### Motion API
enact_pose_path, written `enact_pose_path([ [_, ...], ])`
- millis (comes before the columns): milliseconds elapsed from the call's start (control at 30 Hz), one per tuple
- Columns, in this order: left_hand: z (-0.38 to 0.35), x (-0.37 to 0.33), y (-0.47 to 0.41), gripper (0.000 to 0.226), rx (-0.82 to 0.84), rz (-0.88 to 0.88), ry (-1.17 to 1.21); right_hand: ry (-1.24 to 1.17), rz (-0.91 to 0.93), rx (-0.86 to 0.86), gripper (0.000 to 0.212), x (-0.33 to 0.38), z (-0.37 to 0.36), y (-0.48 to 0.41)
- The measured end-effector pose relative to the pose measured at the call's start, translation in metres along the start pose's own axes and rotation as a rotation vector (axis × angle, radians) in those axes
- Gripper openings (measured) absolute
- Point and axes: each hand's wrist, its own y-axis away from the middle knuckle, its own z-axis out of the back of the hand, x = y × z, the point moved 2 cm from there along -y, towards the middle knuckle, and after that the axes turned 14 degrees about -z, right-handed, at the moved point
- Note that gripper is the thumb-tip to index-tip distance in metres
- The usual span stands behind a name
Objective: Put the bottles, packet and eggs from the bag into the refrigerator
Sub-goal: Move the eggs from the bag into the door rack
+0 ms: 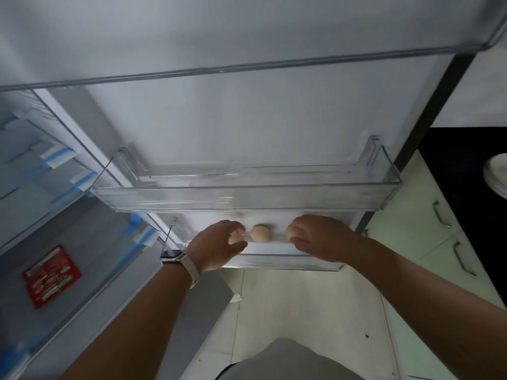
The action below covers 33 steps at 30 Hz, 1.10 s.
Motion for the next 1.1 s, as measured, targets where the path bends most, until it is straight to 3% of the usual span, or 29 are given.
enact_pose_path([
  [200, 0.004, -0.016, 0.03, 0.041, -0.138, -0.145, -0.132, 0.002, 0.022, -0.096, 0.043, 0.015, 0.008, 0.029],
  [500, 0.0, -0.028, 0.076, 0.054, -0.183, -0.215, -0.306, 0.11, 0.056, -0.211, 0.063, 0.046, -0.006, 0.067],
  [667, 0.0, -0.036, 0.101, 0.05, -0.229, -0.259, -0.371, 0.146, 0.033, -0.309, 0.056, 0.061, -0.01, 0.098],
  [1100, -0.018, -0.093, 0.11, 0.047, -0.318, -0.457, -0.33, 0.229, -0.083, -0.466, 0.047, 0.058, -0.003, 0.189],
])
